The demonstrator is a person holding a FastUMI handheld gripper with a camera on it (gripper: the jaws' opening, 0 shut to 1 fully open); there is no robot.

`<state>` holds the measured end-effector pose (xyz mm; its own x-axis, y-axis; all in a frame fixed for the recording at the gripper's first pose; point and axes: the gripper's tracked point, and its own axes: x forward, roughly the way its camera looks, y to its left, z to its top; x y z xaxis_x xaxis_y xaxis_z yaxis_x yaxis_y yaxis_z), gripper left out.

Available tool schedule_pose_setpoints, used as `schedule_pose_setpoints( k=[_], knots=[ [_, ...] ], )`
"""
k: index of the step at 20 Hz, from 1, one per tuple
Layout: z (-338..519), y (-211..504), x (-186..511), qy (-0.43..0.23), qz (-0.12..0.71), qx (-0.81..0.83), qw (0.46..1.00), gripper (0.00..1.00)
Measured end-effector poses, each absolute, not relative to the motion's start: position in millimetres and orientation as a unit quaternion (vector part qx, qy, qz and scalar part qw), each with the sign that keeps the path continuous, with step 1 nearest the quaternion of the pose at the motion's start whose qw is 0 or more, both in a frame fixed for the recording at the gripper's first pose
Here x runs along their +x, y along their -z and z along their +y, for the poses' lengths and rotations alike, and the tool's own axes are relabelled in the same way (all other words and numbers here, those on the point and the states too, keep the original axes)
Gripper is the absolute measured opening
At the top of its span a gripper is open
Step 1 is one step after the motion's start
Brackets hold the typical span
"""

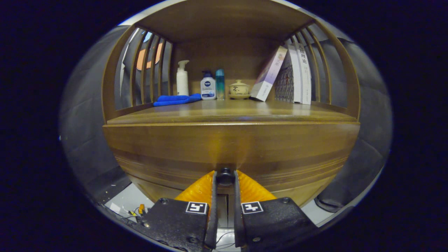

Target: Pull open the drawer, take out the items inside it, and place them on the countertop above the cabinet.

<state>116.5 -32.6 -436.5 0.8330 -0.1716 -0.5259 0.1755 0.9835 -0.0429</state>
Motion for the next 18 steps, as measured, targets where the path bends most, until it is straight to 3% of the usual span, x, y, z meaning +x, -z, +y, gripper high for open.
schedule_pose_setpoints(
  k=[4,18],
  knots=[
    [-31,433,101,0.100,0.271,-0.014,0.957,0.18],
    [-14,417,10,0.078,0.278,-0.009,0.957,0.18]
  ],
)
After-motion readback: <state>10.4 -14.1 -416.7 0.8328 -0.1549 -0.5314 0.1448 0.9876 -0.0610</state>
